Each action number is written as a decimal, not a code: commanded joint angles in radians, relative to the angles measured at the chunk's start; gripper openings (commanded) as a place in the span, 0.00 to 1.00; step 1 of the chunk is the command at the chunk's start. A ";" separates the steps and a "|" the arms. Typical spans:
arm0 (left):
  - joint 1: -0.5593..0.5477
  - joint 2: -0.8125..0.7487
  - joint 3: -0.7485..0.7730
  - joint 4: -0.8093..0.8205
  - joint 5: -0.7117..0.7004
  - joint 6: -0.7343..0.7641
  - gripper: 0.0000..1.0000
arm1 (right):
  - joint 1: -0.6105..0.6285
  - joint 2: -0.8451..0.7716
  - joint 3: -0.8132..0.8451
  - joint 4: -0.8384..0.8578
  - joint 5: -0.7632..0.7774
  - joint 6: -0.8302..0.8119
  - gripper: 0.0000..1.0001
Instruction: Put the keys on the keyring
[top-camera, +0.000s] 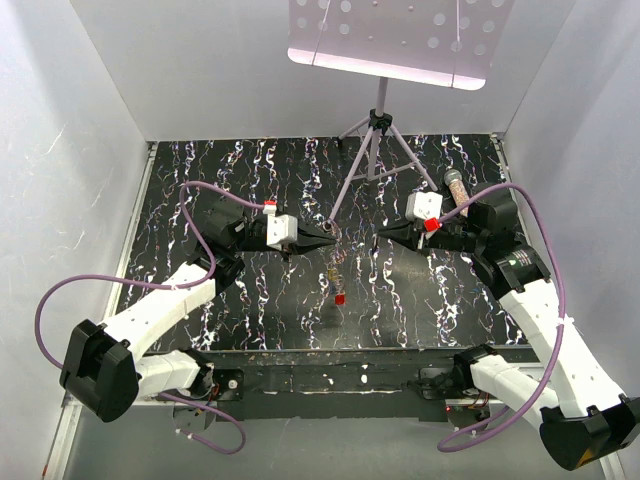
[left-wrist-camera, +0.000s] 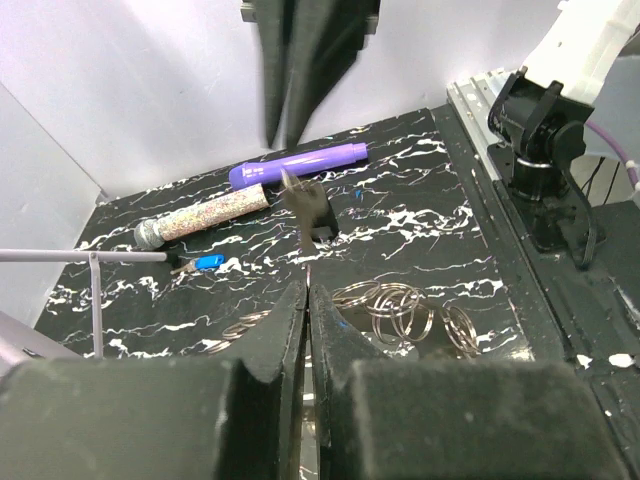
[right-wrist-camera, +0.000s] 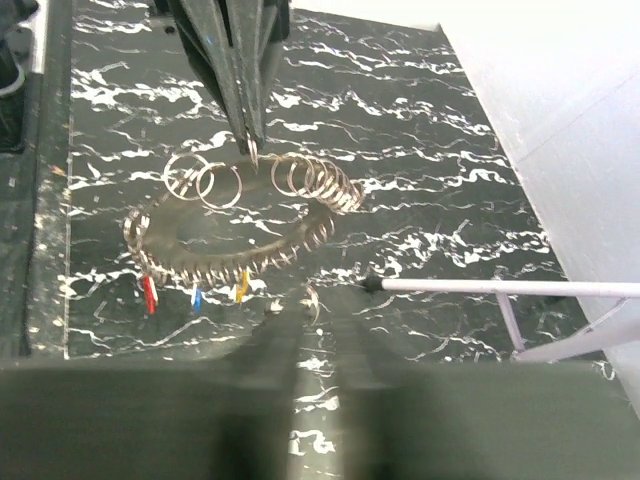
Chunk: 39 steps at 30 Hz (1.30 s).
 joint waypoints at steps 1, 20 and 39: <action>0.006 -0.016 0.049 -0.089 0.035 0.197 0.00 | 0.022 -0.003 0.002 -0.003 -0.063 -0.099 0.01; -0.008 -0.063 -0.030 -0.266 -0.098 0.504 0.00 | 0.053 0.169 0.063 -0.324 -0.085 -0.328 0.01; -0.008 -0.299 -0.132 -0.439 -0.265 0.524 0.00 | 0.005 0.527 0.088 -0.926 0.108 -0.819 0.69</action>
